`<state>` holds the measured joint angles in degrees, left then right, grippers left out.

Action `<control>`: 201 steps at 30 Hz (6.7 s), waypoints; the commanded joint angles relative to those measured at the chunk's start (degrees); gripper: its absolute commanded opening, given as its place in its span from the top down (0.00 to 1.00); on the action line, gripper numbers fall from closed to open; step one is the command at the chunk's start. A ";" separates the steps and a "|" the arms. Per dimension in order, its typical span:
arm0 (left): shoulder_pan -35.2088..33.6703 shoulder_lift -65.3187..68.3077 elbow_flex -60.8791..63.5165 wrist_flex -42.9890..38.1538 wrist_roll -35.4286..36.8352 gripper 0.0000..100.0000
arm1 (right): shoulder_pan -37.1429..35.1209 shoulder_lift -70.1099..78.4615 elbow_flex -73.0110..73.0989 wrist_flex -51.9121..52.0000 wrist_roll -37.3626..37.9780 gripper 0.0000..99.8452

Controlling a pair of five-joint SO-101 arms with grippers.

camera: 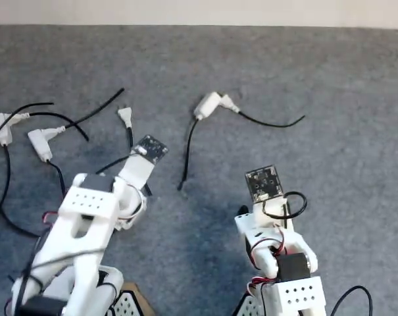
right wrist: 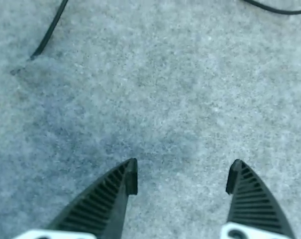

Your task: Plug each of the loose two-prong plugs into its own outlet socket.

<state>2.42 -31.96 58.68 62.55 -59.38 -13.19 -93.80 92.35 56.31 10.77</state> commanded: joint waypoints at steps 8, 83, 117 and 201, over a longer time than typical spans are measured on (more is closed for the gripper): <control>0.92 15.43 -10.07 -1.67 0.97 0.82 | -0.40 -0.22 -0.13 -1.19 0.88 0.72; -1.63 77.05 -101.76 19.52 47.74 1.00 | 6.20 5.14 -4.18 4.35 5.63 0.72; 44.44 57.27 -73.27 28.92 30.33 1.00 | 20.79 -7.25 -2.77 7.96 1.67 0.72; -47.34 27.56 -18.33 -23.38 15.65 0.88 | -14.20 87.25 -71.43 27.91 57.32 0.99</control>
<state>-45.32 -2.15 40.57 39.96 -42.51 -27.08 -2.64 29.58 71.87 69.14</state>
